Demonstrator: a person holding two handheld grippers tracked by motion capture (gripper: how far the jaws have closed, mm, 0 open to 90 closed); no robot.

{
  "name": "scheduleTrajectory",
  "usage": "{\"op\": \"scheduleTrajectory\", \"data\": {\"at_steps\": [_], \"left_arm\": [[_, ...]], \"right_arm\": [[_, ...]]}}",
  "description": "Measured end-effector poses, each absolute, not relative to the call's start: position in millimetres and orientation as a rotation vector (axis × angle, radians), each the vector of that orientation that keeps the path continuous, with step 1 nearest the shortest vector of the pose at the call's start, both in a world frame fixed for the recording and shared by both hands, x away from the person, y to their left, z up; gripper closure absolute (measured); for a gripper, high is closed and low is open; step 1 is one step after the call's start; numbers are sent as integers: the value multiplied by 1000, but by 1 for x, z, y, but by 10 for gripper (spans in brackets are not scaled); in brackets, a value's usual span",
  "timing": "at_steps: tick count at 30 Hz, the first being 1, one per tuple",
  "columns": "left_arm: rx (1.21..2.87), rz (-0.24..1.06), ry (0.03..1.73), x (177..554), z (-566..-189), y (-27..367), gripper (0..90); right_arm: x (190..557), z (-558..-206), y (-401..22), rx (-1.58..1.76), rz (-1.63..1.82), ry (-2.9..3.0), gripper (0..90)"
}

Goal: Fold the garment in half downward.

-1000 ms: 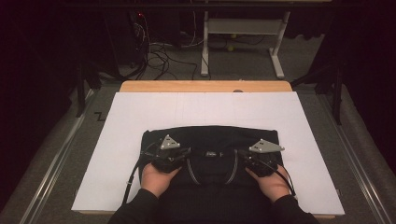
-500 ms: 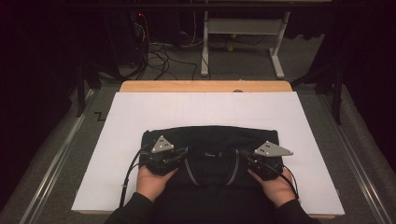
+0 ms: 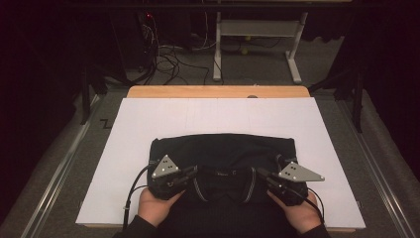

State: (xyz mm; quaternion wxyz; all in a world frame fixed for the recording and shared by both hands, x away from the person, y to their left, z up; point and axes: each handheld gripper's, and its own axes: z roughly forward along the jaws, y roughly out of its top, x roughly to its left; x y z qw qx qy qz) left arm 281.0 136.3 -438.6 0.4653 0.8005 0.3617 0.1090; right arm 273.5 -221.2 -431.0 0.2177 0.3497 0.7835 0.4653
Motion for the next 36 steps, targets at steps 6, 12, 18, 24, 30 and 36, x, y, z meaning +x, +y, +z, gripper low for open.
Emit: {"op": "scheduleTrajectory", "data": {"at_steps": [6,12,18,24,30,36], "left_arm": [[1979,277,857,268,-436,134,739],[1963,266,826,251,-429,134,739],[1952,259,788,232,-423,138,738],[1962,233,777,216,-424,143,737],[2000,235,766,200,-431,141,734],[1981,207,759,190,-428,143,626]], "right_arm": [[258,-431,-223,947,1300,2178,893],[241,-428,-227,923,1327,2172,892],[224,-422,-232,894,1368,2161,892],[208,-420,-233,879,1382,2164,892],[190,-421,-232,857,1386,2185,892],[180,-423,-232,855,1435,2229,809]]}}
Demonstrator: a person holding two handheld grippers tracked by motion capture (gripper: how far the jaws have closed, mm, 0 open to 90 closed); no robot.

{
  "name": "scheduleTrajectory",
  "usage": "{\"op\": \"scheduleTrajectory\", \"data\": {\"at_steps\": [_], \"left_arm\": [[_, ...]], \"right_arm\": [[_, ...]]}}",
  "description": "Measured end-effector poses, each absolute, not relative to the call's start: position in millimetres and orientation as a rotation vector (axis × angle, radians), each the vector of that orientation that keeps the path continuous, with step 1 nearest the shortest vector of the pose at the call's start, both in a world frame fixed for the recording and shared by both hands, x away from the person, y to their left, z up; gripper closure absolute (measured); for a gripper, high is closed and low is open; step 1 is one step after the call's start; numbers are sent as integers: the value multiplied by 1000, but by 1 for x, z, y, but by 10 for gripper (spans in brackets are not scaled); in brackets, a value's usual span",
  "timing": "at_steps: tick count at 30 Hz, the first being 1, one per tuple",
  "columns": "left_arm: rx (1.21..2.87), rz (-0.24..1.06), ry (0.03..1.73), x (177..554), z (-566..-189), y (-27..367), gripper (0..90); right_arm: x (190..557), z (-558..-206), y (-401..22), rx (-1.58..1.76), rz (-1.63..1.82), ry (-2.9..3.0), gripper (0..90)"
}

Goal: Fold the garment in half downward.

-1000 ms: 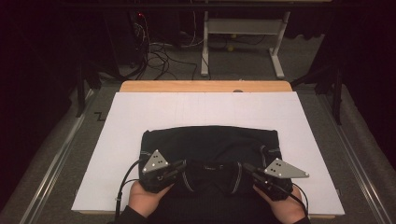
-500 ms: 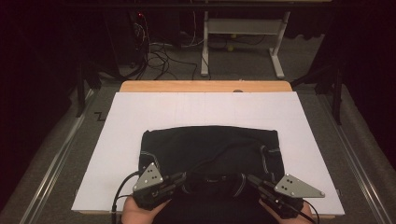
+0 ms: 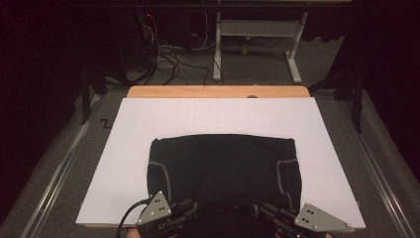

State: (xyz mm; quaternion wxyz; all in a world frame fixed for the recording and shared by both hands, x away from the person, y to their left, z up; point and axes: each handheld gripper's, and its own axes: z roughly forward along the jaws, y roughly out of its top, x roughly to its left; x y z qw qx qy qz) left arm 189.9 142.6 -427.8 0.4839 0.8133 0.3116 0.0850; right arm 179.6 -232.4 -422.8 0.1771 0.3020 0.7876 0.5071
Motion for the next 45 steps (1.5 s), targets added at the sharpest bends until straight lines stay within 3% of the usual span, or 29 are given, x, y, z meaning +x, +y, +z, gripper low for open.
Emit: {"op": "scheduleTrajectory", "data": {"at_steps": [14,30,37,45], "left_arm": [[1982,229,875,211,-445,158,522],[1952,258,951,244,-462,186,402],[1904,313,983,255,-463,199,309],[1865,308,1021,269,-465,212,141]], "right_arm": [[188,-427,-237,889,1389,2189,696],[217,-443,-254,1049,1320,2106,444],[229,-447,-262,1102,1311,2060,331],[240,-451,-271,1135,1279,2018,190]]}}
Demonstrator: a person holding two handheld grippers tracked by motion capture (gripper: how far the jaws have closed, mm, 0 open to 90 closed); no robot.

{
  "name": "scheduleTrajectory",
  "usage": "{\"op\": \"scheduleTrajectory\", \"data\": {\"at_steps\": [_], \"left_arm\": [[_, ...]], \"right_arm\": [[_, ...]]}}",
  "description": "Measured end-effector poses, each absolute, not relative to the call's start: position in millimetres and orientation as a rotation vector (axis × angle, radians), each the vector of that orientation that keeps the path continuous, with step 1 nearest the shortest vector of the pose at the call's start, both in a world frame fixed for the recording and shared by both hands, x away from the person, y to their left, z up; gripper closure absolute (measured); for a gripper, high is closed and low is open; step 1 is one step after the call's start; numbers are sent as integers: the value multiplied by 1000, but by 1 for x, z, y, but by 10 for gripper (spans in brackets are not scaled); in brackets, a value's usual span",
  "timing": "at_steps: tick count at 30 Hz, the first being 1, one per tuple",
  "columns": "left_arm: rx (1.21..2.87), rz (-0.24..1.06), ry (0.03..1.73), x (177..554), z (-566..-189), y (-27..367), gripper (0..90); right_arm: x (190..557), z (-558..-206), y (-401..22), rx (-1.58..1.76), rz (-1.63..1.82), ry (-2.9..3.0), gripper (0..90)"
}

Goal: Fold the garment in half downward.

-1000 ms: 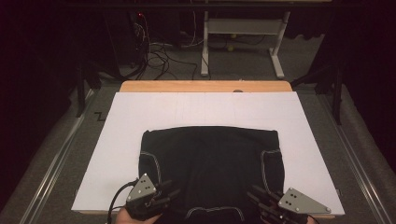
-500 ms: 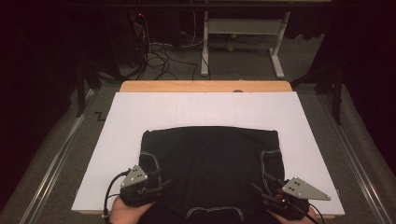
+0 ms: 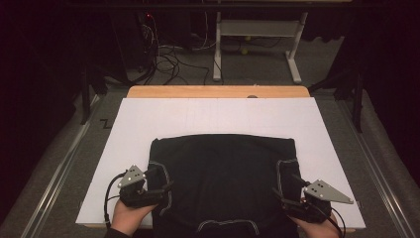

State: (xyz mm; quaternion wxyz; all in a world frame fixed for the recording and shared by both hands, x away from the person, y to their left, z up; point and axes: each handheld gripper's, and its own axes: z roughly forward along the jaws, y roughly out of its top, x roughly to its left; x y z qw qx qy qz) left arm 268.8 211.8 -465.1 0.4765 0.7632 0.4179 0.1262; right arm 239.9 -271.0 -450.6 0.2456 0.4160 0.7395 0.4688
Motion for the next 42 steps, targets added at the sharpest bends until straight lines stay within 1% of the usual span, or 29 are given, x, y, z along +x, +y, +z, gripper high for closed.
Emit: {"op": "scheduleTrajectory", "data": {"at_steps": [4,7,8,11,15,24,32,37,39,42], "left_arm": [[1856,312,1018,272,-463,217,96],[1843,318,1038,275,-461,219,2],[1837,320,1045,277,-460,220,0],[1826,342,1062,282,-458,224,0],[1823,325,1086,297,-451,231,0],[1806,367,1137,336,-430,245,0],[1789,380,1201,362,-425,263,0],[1785,378,1227,378,-429,269,52],[1794,376,1240,384,-433,269,56],[1802,365,1248,393,-437,269,84]], "right_arm": [[246,-452,-276,1166,1278,2002,134],[249,-452,-277,1181,1267,1990,35],[250,-452,-276,1185,1265,1987,2],[251,-450,-273,1181,1264,1987,1],[250,-444,-265,1136,1268,1994,1],[250,-429,-236,1042,1292,2029,1],[254,-422,-214,996,1311,2054,1],[258,-421,-200,975,1322,2064,1],[260,-420,-195,970,1320,2074,1],[261,-419,-188,959,1321,2082,1]]}}
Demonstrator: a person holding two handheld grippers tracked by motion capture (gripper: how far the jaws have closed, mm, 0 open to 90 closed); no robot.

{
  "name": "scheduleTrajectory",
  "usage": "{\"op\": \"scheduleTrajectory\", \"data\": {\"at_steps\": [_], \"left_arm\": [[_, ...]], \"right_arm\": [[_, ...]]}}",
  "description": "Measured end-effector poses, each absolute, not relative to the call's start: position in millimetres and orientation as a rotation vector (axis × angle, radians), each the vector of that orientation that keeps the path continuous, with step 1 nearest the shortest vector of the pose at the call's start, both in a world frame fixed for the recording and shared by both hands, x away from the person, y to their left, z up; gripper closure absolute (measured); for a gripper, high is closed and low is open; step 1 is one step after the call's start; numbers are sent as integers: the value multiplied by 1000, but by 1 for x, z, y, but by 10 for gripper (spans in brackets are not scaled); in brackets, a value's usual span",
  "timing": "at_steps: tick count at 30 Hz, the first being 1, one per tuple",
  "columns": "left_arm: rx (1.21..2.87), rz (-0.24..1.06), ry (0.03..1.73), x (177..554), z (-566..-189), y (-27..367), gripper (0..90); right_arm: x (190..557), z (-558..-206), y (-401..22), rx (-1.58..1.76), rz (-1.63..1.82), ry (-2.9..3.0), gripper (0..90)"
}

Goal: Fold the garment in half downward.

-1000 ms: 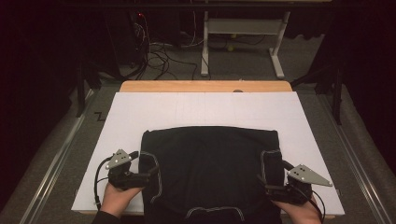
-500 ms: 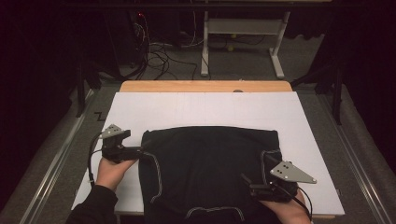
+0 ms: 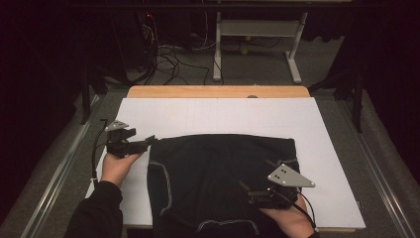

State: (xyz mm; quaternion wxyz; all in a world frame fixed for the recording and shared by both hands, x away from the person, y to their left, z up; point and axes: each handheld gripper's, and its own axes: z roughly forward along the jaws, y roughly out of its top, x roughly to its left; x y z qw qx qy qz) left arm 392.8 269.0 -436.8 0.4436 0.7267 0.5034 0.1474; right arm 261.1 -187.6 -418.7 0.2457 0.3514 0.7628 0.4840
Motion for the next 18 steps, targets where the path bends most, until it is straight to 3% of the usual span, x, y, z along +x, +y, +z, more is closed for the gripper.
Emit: {"op": "scheduleTrajectory", "data": {"at_steps": [10,13,18], "left_arm": [[1929,225,1272,418,-466,247,140],[2005,211,1277,419,-473,241,248],[2008,225,1301,419,-475,240,342]], "right_arm": [[263,-417,-168,934,1299,2111,1],[261,-417,-165,926,1298,2115,1],[260,-419,-159,927,1293,2129,2]]}}
